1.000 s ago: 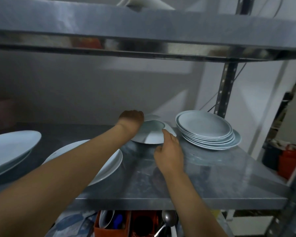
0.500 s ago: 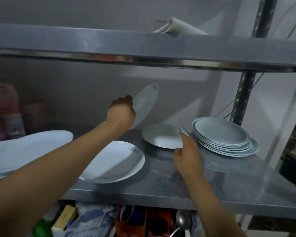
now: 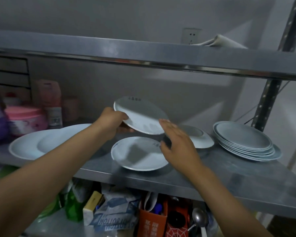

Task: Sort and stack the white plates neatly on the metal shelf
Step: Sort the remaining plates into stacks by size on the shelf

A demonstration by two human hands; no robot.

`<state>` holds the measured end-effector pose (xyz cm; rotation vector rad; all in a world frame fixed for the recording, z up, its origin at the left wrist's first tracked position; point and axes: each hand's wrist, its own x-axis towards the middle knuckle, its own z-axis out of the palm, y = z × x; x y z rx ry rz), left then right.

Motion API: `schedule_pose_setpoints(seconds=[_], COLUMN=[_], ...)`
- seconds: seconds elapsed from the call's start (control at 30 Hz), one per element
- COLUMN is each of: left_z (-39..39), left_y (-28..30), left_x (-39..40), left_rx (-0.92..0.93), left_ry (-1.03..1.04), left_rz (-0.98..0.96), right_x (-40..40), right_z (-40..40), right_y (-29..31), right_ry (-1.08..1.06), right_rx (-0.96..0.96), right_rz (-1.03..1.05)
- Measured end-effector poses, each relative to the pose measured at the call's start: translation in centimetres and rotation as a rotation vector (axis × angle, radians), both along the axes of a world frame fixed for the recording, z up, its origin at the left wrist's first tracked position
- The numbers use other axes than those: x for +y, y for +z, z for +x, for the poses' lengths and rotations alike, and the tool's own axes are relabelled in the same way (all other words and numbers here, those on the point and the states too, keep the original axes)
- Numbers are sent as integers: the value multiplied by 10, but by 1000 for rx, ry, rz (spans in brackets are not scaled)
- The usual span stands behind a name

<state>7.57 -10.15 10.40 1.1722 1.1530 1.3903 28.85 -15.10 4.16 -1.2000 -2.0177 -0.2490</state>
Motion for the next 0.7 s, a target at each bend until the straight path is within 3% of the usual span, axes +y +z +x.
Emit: schedule_pose_setpoints(seconds=[0.17,0.37,0.53,0.7], left_z=[-18,-31,-46,-59], left_y=[-9,-25,-35,-41], left_x=[-10,-2,15,15], left_rx=[-29,18,364,619], left_ry=[-52,-113,55,88], left_rz=[-65,-50,-40,55], right_x=[7,10,15,14], right_z=[-25,-33,-39,-50], right_y=[2,2,10,8], right_ry=[92,19,-114,-135], right_rx=[-134,-355,-521,-654], right_rz=[68,93,-53,-127])
